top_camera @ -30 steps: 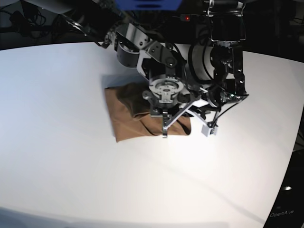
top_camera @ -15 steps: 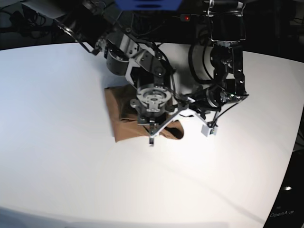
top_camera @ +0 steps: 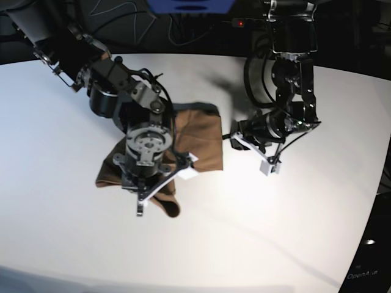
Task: Fold the T-shirt properly
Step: 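Drag the bundle's folded end outward with the right gripper, then fold the bundle end back over the stack with the right gripper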
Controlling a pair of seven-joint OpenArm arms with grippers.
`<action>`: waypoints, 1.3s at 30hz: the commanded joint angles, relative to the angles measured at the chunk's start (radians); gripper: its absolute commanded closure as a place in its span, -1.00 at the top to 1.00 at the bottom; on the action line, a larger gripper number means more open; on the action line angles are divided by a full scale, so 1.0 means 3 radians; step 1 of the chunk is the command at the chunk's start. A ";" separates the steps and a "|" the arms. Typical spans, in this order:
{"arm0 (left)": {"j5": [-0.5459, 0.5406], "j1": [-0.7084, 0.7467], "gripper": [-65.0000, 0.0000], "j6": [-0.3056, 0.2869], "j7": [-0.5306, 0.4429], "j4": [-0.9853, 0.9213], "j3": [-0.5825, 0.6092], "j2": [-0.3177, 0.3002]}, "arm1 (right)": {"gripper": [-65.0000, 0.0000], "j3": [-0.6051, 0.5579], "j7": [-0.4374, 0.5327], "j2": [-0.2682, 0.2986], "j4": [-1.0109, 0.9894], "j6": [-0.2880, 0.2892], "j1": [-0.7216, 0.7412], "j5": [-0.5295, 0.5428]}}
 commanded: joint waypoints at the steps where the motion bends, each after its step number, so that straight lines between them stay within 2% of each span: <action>1: 0.0115 -0.0007 -0.92 0.0057 0.0094 0.0007 -0.0002 -0.0025 | -1.00 0.0108 -0.0039 0.0037 0.0061 -0.0003 0.0074 -0.0082; 6: 0.0115 -0.0007 -0.92 0.0057 0.0094 0.0007 0.0003 -0.0030 | -1.00 0.0358 -0.0039 0.0191 0.0066 -0.0003 0.0069 -0.0072; 10: 0.0115 -0.0007 -0.92 0.0057 0.0094 0.0007 -0.0002 -0.0030 | -1.00 0.0517 -0.0039 0.0395 0.0087 -0.0003 0.0069 -0.0077; 17: 0.0115 -0.0007 -0.92 0.0052 0.0094 0.0007 -0.0002 -0.0030 | -1.00 0.1171 -0.0029 0.0569 0.0087 -0.0003 -0.0136 -0.0057; 24: 0.0115 -0.0007 -0.92 0.0052 0.0094 0.0007 -0.0007 -0.0030 | -1.00 0.1361 0.0201 0.0544 0.0087 -0.0003 -0.0504 -0.0067; 34: 0.0115 -0.0002 -0.92 0.0052 0.0094 0.0007 -0.0007 -0.0025 | -1.00 0.1330 0.0160 0.0267 0.0087 -0.0003 -0.0540 -0.0072; 39: 0.0115 -0.0002 -0.92 0.0052 0.0094 0.0007 -0.0002 -0.0015 | -1.00 0.1059 0.0007 0.0221 0.0087 -0.0003 -0.0427 -0.0072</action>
